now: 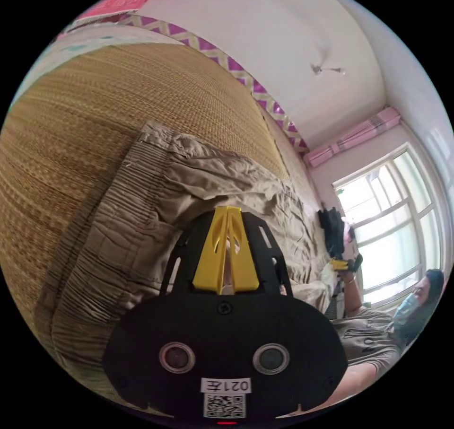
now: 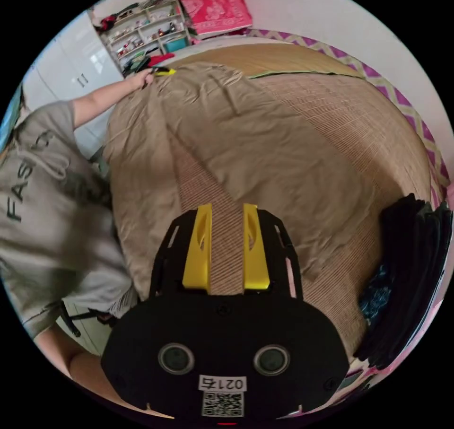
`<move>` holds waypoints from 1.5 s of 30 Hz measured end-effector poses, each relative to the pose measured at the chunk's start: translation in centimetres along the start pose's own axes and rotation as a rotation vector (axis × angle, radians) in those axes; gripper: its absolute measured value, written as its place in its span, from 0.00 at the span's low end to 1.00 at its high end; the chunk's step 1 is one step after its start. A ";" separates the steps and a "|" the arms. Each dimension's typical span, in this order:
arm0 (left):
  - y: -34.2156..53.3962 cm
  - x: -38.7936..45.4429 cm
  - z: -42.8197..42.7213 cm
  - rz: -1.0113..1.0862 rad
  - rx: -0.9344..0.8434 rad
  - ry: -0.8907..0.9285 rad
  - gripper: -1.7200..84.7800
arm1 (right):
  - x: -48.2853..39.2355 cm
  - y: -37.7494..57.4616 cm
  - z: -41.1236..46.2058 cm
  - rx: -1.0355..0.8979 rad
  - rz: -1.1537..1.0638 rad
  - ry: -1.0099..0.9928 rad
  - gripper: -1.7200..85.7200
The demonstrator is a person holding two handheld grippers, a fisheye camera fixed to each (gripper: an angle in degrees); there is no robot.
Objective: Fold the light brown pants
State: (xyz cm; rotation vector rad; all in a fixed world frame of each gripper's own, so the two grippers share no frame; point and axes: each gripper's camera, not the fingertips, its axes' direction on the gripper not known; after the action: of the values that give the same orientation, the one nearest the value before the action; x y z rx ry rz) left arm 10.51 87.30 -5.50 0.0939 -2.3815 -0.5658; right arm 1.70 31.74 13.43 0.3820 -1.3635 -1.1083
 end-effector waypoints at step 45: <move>21.8 43.6 -3.9 0.097 -0.084 -0.128 0.01 | -22.3 3.5 -21.8 -0.089 0.137 0.456 0.01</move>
State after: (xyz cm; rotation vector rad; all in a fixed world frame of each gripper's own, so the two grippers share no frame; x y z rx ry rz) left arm -18.70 96.26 32.71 -0.0977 -2.4666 -0.6413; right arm 26.51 43.25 -1.94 0.4388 -0.9209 -0.8971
